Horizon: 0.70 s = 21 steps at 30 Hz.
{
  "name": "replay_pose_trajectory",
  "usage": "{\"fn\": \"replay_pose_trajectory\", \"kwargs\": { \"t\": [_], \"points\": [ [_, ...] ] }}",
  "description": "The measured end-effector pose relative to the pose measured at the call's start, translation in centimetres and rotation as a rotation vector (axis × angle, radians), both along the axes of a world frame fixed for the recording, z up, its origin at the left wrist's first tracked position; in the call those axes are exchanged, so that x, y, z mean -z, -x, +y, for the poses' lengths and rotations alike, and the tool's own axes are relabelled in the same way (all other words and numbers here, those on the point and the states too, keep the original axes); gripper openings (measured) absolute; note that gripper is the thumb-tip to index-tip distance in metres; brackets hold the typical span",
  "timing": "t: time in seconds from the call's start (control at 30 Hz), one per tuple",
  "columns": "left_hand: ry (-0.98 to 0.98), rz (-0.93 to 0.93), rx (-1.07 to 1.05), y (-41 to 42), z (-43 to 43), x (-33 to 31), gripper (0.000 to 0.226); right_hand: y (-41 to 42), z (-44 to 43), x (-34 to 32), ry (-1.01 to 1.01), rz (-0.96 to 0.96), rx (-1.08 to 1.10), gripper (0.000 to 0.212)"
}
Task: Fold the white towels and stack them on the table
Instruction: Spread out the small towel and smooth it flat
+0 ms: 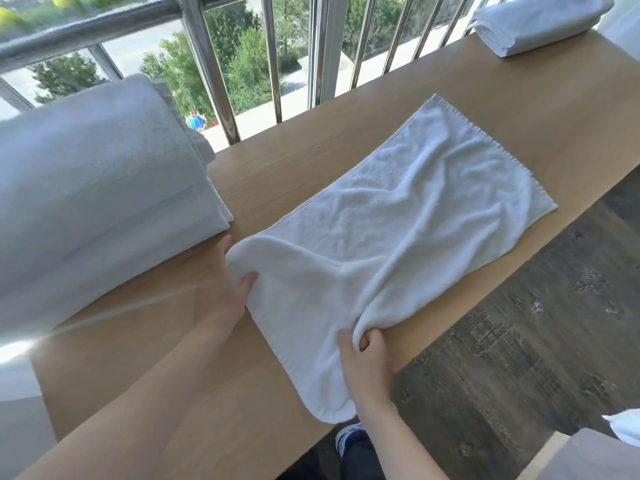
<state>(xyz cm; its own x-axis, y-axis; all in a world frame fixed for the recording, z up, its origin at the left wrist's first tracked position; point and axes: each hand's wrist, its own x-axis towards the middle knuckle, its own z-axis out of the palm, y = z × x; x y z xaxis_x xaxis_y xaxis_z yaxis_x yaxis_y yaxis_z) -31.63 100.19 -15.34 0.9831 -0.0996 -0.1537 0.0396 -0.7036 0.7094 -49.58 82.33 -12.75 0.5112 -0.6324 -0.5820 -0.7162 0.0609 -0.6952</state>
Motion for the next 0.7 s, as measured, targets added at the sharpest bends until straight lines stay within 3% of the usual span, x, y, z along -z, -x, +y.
{"fn": "replay_pose_trajectory", "kwargs": {
  "t": [0.13, 0.23, 0.37, 0.53, 0.7],
  "points": [
    [-0.294, -0.361, 0.187, 0.3, -0.7, -0.9, 0.077, -0.7, -1.0, -0.2, 0.093, 0.065, -0.145, 0.030],
    [-0.224, -0.195, 0.402, 0.6, -2.2, -0.6, 0.063, -1.3, -1.3, -0.2, 0.152, 0.136, -0.248, 0.029],
    [-0.481, -0.047, 0.564, 1.1, -3.2, 1.2, 0.090, -1.7, -1.3, 0.2, 0.213, 0.192, -0.257, 0.037],
    [-0.568, -0.032, 0.574, -0.4, -3.5, 1.6, 0.099, -2.3, -1.0, 0.5, 0.283, 0.187, -0.219, 0.047],
    [-0.609, 0.026, 0.528, -0.3, -3.6, 0.5, 0.091, -1.9, -1.0, 0.3, 0.325, 0.248, -0.283, 0.052]
  ]
}}
